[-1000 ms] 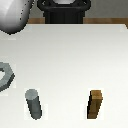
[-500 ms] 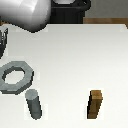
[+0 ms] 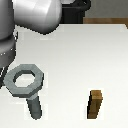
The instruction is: Put the loop with the handle onto the peg.
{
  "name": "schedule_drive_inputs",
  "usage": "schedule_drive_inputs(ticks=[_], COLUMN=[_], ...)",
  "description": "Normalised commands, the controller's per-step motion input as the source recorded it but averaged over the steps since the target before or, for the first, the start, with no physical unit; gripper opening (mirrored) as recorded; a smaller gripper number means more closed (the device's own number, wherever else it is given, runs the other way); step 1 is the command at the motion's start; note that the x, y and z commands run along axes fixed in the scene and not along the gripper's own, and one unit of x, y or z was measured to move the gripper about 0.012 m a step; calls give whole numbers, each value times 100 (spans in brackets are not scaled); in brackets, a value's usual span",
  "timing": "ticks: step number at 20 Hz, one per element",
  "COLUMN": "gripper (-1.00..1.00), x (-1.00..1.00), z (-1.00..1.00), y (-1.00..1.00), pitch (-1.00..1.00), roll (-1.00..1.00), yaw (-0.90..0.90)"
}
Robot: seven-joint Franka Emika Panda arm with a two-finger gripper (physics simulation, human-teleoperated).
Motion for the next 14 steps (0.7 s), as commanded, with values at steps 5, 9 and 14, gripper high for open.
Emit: schedule_drive_inputs(ticks=[5,9,14], gripper=[-100,-100,-100], x=[0,0,0], z=[-40,-100,-80], y=[0,0,0], pitch=[0,0,0], roll=[0,0,0], yaw=[0,0,0])
